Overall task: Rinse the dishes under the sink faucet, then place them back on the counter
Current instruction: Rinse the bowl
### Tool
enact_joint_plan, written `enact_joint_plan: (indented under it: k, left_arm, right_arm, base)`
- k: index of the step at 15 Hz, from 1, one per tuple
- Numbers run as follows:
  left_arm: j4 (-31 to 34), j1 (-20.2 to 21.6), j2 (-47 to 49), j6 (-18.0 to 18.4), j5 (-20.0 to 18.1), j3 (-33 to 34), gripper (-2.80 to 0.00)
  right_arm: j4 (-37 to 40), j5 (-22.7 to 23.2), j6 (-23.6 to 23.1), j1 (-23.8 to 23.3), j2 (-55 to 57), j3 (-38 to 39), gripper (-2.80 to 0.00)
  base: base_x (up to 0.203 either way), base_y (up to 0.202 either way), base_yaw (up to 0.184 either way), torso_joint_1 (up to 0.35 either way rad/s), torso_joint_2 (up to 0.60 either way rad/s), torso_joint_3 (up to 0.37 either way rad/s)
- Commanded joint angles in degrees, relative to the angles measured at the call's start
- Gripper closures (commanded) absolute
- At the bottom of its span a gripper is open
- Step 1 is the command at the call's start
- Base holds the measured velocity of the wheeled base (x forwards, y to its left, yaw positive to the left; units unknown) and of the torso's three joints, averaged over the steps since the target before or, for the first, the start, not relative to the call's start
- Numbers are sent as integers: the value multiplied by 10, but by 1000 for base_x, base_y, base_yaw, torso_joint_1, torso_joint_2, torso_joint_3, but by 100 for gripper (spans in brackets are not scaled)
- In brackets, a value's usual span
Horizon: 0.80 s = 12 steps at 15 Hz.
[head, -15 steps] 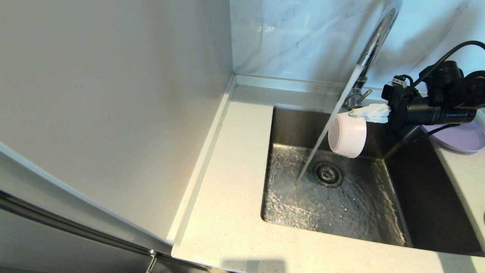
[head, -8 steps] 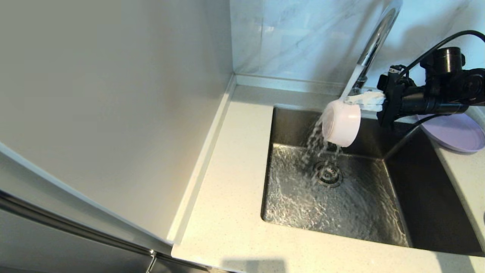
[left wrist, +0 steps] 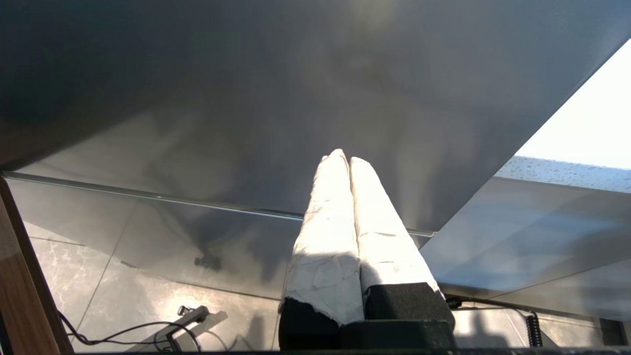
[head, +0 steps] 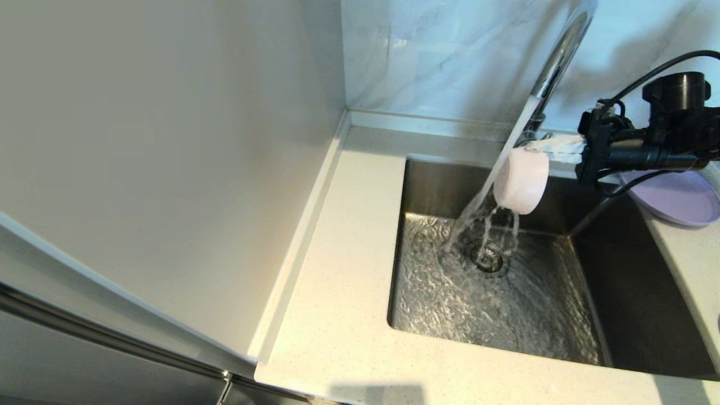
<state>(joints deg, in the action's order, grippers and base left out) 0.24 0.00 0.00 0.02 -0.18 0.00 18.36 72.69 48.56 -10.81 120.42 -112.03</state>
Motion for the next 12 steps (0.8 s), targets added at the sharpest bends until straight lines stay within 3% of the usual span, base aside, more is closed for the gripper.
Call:
enact_joint_plan:
  k: [1, 4, 9, 12]
  left_arm:
    - [0, 0, 0, 0, 0, 0, 0]
    - [0, 0, 0, 0, 0, 0, 0]
    - [0, 0, 0, 0, 0, 0, 0]
    - [0, 0, 0, 0, 0, 0, 0]
  right_arm:
    - [1, 5, 2, -39, -1, 2, 0]
    - [-3, 11, -2, -86, -24, 17, 0]
    - [-4, 48, -59, -146, -92, 66, 0]
    - [-14, 46, -144, -154, -134, 68, 0]
  base:
    - [0, 0, 0, 0, 0, 0]
    - [0, 0, 0, 0, 0, 0]
    - [0, 0, 0, 0, 0, 0]
    - [0, 0, 0, 0, 0, 0]
